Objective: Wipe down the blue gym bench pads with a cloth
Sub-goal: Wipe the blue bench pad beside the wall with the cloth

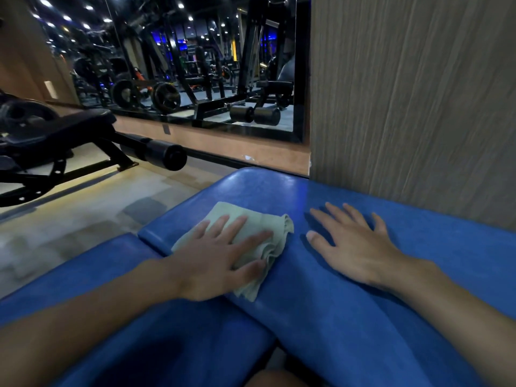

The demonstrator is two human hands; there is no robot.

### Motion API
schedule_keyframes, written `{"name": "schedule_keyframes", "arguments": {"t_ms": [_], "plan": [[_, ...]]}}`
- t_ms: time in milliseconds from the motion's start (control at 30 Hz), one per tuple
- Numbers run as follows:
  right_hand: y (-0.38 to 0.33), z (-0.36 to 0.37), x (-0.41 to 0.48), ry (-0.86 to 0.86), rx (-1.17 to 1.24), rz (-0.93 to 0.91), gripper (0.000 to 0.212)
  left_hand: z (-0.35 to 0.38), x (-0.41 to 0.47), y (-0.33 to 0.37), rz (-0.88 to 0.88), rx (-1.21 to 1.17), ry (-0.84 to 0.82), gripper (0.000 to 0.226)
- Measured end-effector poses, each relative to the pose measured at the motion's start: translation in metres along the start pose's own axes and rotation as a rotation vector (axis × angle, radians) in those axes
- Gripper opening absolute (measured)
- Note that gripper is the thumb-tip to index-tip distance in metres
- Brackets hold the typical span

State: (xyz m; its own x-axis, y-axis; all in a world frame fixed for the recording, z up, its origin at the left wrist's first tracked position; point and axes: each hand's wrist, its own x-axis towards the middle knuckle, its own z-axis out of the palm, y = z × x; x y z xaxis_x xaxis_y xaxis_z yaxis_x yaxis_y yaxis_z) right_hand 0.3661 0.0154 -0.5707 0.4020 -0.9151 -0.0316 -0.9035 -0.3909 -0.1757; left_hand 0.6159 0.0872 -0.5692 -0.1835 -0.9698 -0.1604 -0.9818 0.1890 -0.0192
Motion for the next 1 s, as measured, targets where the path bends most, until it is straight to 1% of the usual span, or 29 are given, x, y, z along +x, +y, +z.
{"name": "schedule_keyframes", "arguments": {"t_ms": [67,167,267,400,467,567,733,833,900,1000], "plan": [[0.000,0.010,0.003,-0.044,-0.056,-0.011,0.067,0.001,0.030,-0.002,-0.028,0.027,-0.004,0.066],[0.003,0.017,0.004,-0.035,-0.077,-0.014,0.068,-0.005,0.088,-0.008,-0.030,0.002,0.035,0.057],[0.003,0.017,0.004,-0.017,-0.092,-0.021,0.069,-0.014,0.148,-0.006,-0.029,0.017,0.081,0.057],[0.003,0.018,0.003,-0.007,-0.089,-0.038,0.083,-0.028,0.208,-0.003,-0.057,-0.020,0.071,0.059],[0.004,0.016,0.003,-0.015,-0.086,-0.033,0.079,-0.028,0.217,-0.004,-0.063,-0.014,0.075,0.060],[0.004,0.015,0.003,-0.028,-0.081,-0.027,0.068,-0.023,0.200,-0.005,-0.043,-0.001,0.077,0.059],[0.005,0.016,0.003,-0.029,-0.062,-0.020,0.068,-0.010,0.117,-0.017,0.014,0.012,0.043,0.057],[0.003,0.014,0.002,-0.032,-0.054,-0.017,0.067,-0.002,0.053,-0.026,0.020,0.057,0.031,0.071],[0.002,0.012,0.002,-0.048,-0.075,-0.012,0.067,0.001,0.014,-0.029,0.038,0.065,0.020,0.074],[-0.005,0.005,0.006,0.000,-0.079,-0.028,0.065,0.003,-0.015,-0.031,0.027,0.056,0.004,0.067]]}}
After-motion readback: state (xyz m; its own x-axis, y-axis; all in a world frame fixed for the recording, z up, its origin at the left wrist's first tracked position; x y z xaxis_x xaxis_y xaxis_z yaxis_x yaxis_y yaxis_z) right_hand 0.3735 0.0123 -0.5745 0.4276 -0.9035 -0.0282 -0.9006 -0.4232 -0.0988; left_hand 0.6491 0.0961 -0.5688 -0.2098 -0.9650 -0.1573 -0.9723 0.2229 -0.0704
